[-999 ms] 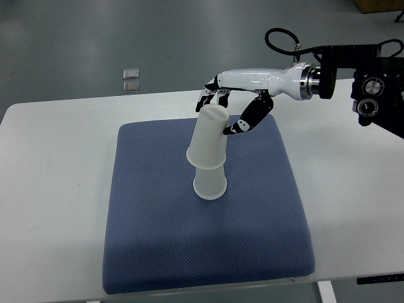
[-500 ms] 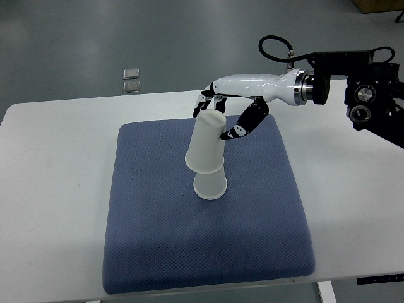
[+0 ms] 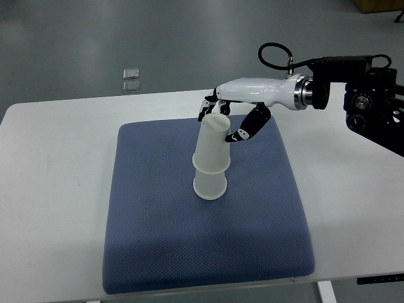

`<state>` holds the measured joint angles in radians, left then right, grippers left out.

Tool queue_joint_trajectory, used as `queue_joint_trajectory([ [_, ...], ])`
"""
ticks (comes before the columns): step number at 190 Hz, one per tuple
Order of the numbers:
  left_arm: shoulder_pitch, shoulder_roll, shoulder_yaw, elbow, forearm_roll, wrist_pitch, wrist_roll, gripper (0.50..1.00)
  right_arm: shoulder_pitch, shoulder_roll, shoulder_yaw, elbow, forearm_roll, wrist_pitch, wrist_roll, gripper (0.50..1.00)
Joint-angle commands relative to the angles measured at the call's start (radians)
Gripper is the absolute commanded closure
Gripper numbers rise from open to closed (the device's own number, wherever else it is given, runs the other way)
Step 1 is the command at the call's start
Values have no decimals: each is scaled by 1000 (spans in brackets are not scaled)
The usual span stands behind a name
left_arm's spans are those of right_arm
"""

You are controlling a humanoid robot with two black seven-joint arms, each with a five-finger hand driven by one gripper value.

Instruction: Stack paper cups

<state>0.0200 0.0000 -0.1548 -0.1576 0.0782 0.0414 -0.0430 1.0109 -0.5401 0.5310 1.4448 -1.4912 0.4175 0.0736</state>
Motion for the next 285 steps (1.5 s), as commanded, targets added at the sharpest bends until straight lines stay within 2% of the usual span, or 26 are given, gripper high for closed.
queue_joint_trajectory([
  [1,0,0,0,1,0,0,0,500,-11,9,0,-1,0,-8,0,920],
  [16,0,0,0,0,0,0,0,500,-14,14,0,-3,0,-11,0,873],
  [34,0,0,0,0,0,0,0,500,-23,14,1,-3,0,-11,0,765],
  [57,0,0,0,0,0,0,0,500,-23,14,1,-4,2,-5,3,671],
  [66,0,0,1,0,0,0,0,500,-23,14,1,-4,5,-3,5,642],
  [87,0,0,0,0,0,0,0,500,-23,14,1,-4,6,0,5,611],
  [169,0,0,0,1,0,0,0,500,-23,14,7,-6,20,0,6,599],
  [199,0,0,0,1,0,0,0,500,-25,22,26,-72,134,-22,-2,601],
  [218,0,0,0,0,0,0,0,500,-40,38,73,-145,252,-74,-8,601],
  [240,0,0,0,0,0,0,0,500,-75,77,136,-262,390,-151,-57,601],
  [285,0,0,0,0,0,0,0,500,-153,173,267,-484,571,-354,-83,601],
])
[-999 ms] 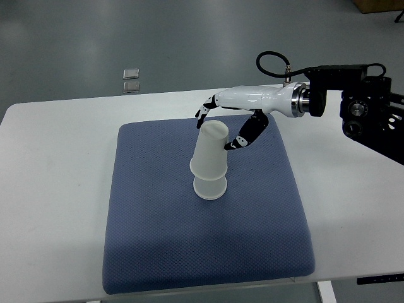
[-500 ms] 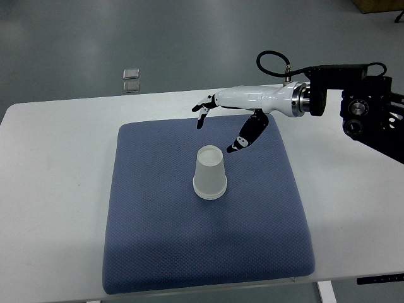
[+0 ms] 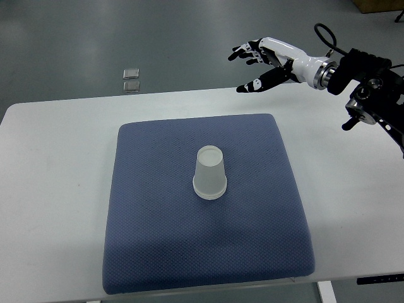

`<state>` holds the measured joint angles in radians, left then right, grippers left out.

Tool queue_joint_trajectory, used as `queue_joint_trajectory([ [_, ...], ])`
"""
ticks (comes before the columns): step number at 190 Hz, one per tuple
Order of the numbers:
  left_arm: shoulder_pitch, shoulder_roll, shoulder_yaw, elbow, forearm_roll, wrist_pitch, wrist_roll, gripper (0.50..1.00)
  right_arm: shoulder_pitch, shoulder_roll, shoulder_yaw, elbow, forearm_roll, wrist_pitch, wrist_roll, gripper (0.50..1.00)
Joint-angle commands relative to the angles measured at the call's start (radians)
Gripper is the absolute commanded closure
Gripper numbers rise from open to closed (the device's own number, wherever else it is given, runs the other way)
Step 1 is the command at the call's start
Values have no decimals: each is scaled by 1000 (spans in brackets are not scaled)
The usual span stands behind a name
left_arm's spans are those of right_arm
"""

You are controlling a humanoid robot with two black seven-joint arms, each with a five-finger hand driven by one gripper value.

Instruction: Stack paper cups

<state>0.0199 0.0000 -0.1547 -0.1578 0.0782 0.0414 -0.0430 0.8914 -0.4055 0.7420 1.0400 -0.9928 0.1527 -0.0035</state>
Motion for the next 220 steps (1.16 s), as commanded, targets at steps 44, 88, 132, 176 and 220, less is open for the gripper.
queue_joint_trajectory([
  [44,0,0,0,0,0,0,0,500,-94,91,115,-176,307,-245,-4,601],
  [88,0,0,0,0,0,0,0,500,-124,146,207,-201,480,-331,-3,597],
  [132,0,0,0,0,0,0,0,500,-161,203,307,-201,490,-335,8,585],
  [176,0,0,0,1,0,0,0,500,-180,235,309,-199,488,-334,8,585],
  [220,0,0,0,0,0,0,0,500,-207,254,310,-198,484,-334,10,585],
])
